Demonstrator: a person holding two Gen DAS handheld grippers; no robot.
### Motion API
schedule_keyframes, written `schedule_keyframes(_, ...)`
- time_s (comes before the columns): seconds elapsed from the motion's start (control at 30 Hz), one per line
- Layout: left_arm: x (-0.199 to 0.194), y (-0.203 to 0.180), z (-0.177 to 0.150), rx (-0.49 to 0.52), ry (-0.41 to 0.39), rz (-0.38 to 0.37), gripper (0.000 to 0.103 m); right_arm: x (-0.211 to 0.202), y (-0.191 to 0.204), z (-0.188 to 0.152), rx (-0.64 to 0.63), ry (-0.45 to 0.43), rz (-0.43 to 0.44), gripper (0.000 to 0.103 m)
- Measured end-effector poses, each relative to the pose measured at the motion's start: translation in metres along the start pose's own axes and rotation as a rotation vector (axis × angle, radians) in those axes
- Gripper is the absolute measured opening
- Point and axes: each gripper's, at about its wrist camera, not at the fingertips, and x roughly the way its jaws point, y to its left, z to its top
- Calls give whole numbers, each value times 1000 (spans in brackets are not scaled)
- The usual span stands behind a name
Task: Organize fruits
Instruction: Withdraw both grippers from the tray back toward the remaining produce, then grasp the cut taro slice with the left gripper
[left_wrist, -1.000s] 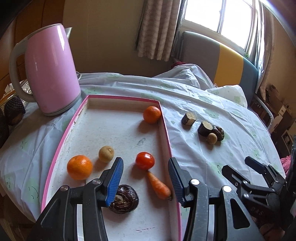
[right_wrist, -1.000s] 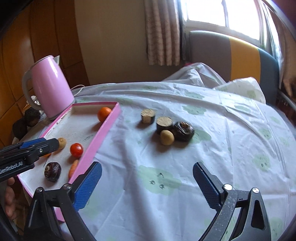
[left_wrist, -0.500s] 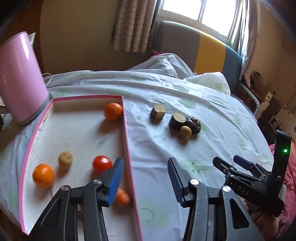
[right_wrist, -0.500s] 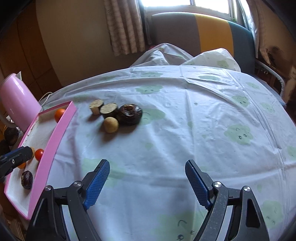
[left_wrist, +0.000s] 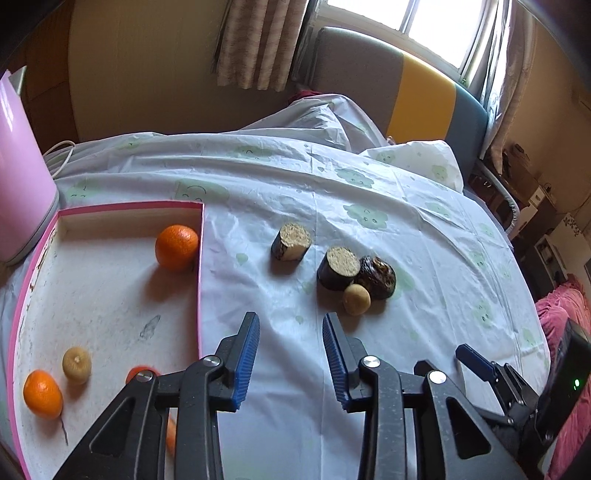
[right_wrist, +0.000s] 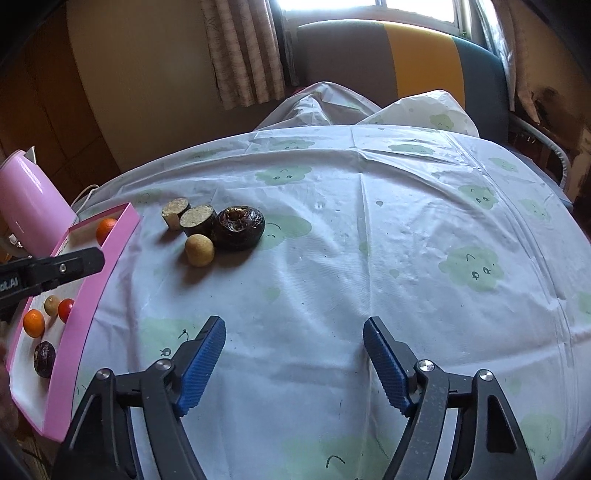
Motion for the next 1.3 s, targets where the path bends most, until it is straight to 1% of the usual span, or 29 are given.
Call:
schedule_keyframes(0.13,14,-2,14,-10,12,16,36,6,7,7,-37,3,25,69)
schedule_keyframes(0.2,20,-4,20,-7,13,26,36,11,10,11,-48,9,38,62)
schedule_keyframes(0.3,32,-3,29,-20,23,26,36,17,13,16,-61,13,51,57)
schedule_keyframes(0.5,55,0,44,-57,55,33,36,28,15,22,-65,26,71,57)
schedule_keyframes(0.67,68,-1,54,-81,66,14,37,31,14,26,-67,27,83,57)
schedule_keyframes(0.8,81,-5,62,-76,76,22,37,35,17,28,-81,28,101,57)
schedule_keyframes(0.83,85,-4,64,-79,81,28,37,35,19,28,-83,29,107,55)
schedule_keyframes(0.9,91,-3,66,-90,86,20,37,36,22,29,-91,32,124,46)
schedule_keyframes(0.97,94,-3,69,-92,83,15,39,37,25,30,-96,36,141,44)
schedule_keyframes(1.03,99,-3,70,-85,84,25,40,38,28,30,-97,38,161,44)
schedule_keyframes(1.07,102,-1,70,-94,93,23,42,39,30,30,-96,39,171,44)
schedule_keyframes(1.13,106,3,69,-108,100,21,43,40,33,30,-99,41,188,44)
schedule_keyframes(1.3,106,4,68,-98,76,8,39,43,43,33,-107,45,223,44)
